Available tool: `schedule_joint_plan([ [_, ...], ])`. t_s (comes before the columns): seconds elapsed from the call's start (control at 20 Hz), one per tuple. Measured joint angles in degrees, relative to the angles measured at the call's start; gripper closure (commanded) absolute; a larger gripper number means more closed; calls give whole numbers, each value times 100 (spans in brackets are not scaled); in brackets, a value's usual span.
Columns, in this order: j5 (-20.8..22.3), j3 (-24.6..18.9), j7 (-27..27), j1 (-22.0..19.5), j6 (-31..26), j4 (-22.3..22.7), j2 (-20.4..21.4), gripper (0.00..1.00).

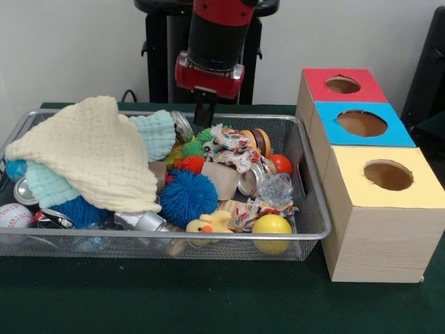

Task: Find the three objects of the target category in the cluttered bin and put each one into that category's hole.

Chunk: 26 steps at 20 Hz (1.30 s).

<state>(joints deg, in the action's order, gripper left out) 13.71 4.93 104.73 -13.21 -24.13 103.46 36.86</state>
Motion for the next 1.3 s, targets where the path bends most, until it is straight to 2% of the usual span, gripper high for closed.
schedule_joint_plan([
  [0.1, 258, -143, 0, -129, 32, -89, -132, 100],
  [0.4, 616, -417, 0, -237, 366, -332, -413, 100],
  [0.85, 701, -602, 0, -219, 563, -670, -605, 100],
  [1.3, 703, -853, 0, -228, 266, -1156, -612, 100],
])
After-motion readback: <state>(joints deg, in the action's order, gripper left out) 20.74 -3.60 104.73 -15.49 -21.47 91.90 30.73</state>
